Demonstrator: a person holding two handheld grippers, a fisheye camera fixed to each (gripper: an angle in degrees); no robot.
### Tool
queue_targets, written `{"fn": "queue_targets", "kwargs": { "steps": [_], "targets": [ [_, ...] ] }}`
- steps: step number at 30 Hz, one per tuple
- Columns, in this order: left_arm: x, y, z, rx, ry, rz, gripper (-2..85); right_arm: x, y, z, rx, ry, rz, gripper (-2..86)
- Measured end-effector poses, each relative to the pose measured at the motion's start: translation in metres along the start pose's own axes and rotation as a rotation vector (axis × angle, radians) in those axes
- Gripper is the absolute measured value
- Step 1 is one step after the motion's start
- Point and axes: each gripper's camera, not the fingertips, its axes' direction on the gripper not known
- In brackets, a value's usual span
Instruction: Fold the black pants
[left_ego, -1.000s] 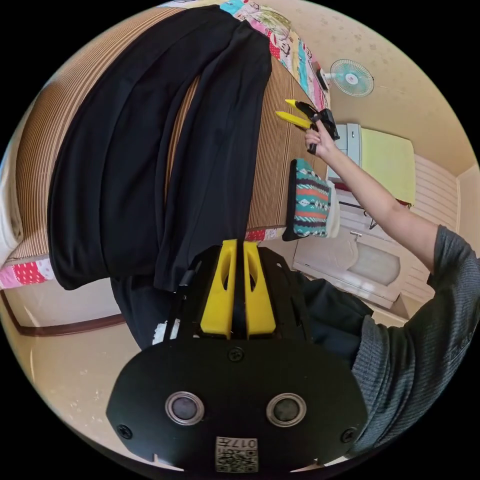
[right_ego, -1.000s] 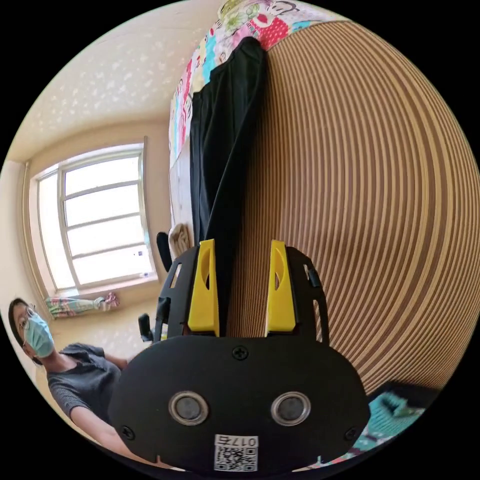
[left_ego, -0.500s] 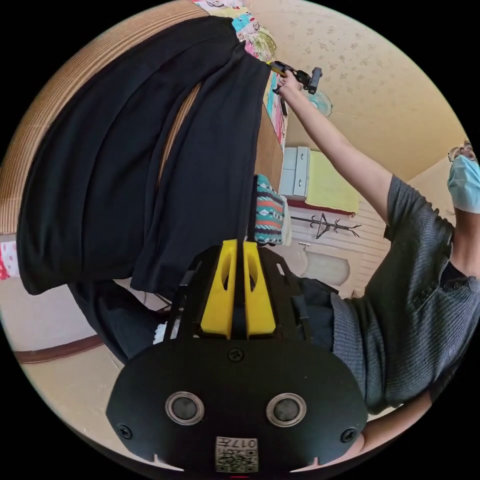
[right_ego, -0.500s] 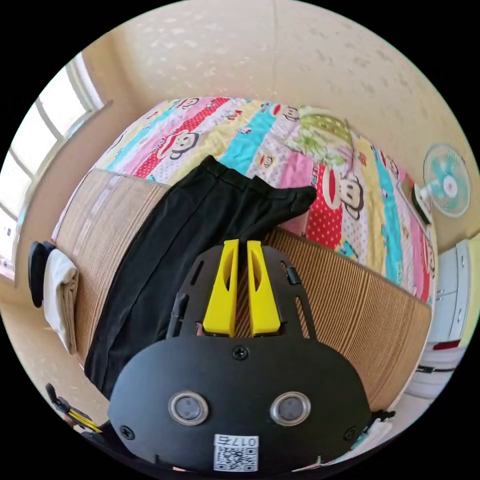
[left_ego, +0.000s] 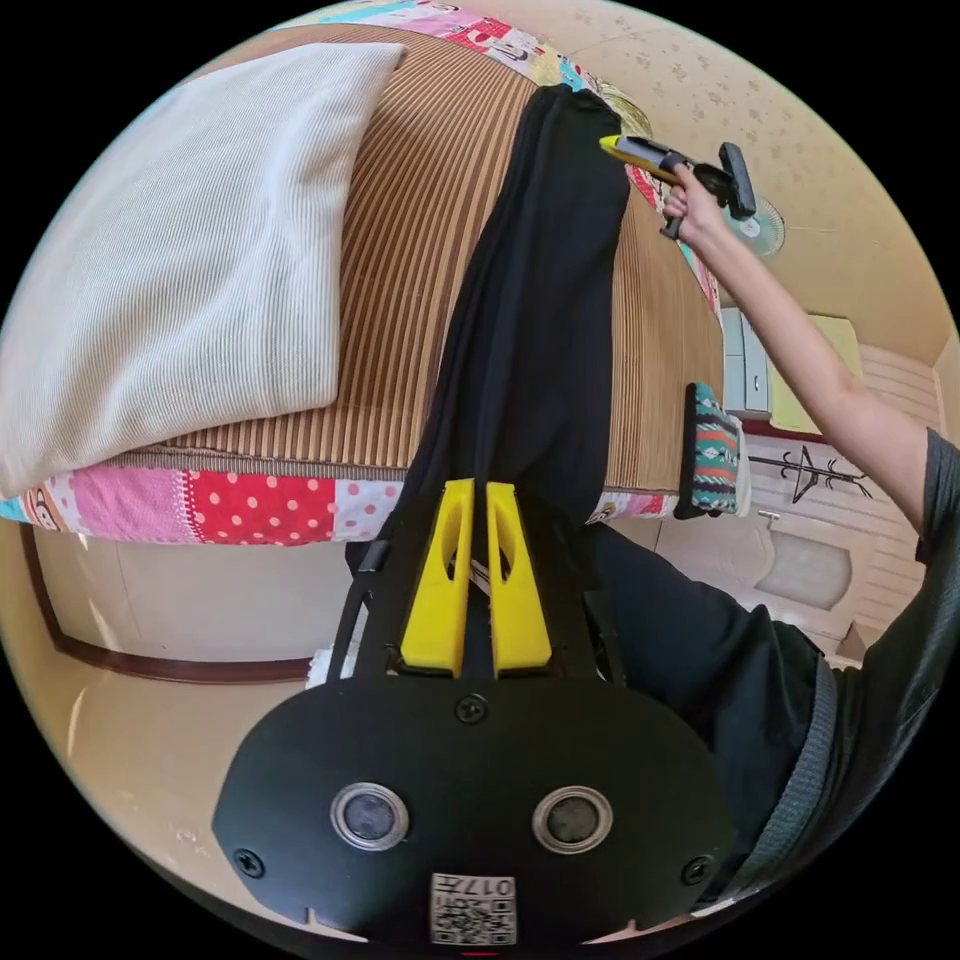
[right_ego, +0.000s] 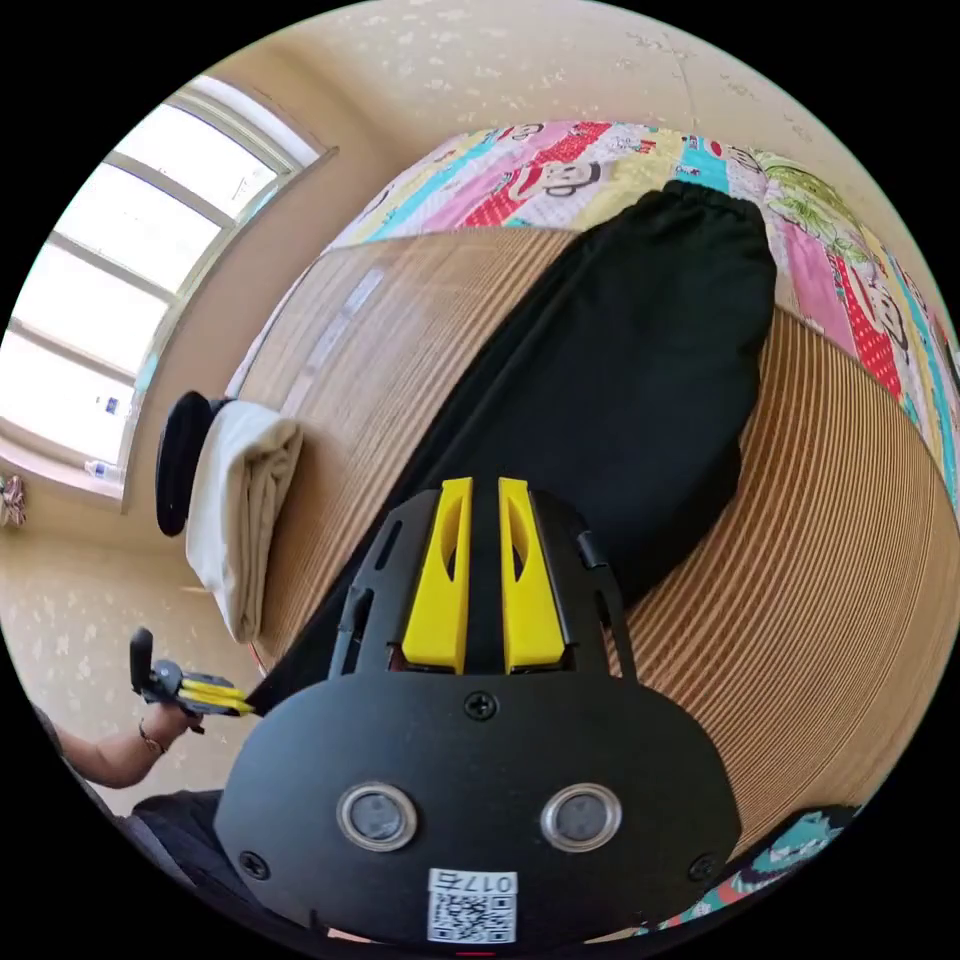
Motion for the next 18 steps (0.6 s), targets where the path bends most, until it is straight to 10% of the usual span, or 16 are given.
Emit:
{"fn": "queue_targets", "kwargs": {
  "steps": [5,18],
  "targets": [
    [0.003,-0.002,0.009,-0.032,0.054,0.035,1.3,-0.007,0.083,0.01,0.004,-0.048,0.109,8.3],
    [0.017,-0.011,0.009,-0.074,0.072,0.107,1.2,0.006,-0.086,0.09,0.073,0.052,0.294,3.7]
  ]
}}
